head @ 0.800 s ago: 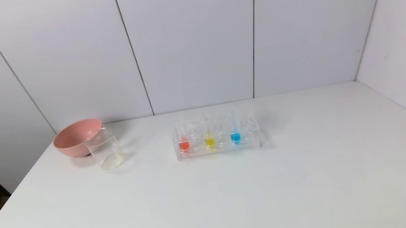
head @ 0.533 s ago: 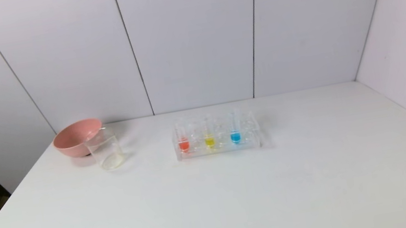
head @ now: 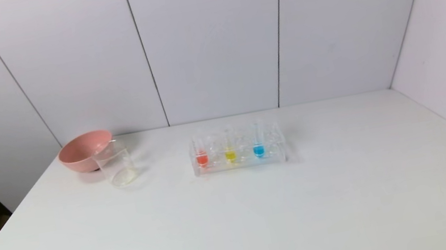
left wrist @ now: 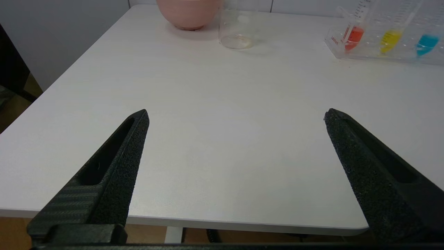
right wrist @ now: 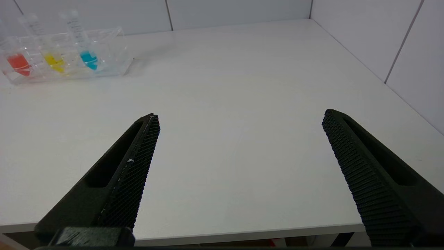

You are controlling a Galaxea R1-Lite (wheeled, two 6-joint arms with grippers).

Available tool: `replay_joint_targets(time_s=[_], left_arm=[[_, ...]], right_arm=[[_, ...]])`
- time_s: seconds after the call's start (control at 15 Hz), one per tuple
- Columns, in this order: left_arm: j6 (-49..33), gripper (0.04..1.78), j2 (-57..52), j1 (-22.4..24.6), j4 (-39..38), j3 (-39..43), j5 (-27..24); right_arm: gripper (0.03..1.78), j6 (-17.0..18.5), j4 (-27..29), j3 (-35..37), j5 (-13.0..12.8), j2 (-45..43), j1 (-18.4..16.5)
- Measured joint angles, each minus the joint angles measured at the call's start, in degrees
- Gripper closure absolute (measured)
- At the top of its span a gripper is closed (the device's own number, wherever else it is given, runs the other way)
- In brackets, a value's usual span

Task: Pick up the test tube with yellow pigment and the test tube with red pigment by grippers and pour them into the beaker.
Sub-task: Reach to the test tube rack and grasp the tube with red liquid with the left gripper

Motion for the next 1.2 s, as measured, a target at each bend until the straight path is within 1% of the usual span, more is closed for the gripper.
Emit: replay_joint_targets(time_s=[0.33,0.53,0.73,0.87,1.0,1.2], left_arm=[[0.0,0.06,0.0,0.0,0.0,0.0,0.0],[1.8,0.06,0.0,0.0,0.2,-0.4,0.0],[1.6,0.06,2.5,0.0,0.7,-5.9,-2.8],[0.9,0.06,7.4,-0.5,0.4,-10.7,-3.8],[0.7,0.06,13.6,-2.6,-0.3,-15.6,-4.3],[0.9,0.06,24.7,-7.2,-2.0,-22.6,-5.4]], right_arm=[[0.1,0.0,0.0,0.0,0.0,0.0,0.0],[0.1,0.0,0.0,0.0,0.0,0.0,0.0],[0.1,0.0,0.0,0.0,0.0,0.0,0.0],[0.1,0.0,0.0,0.0,0.0,0.0,0.0],[0.1,0.0,0.0,0.0,0.0,0.0,0.0],[0.1,0.0,0.0,0.0,0.0,0.0,0.0]])
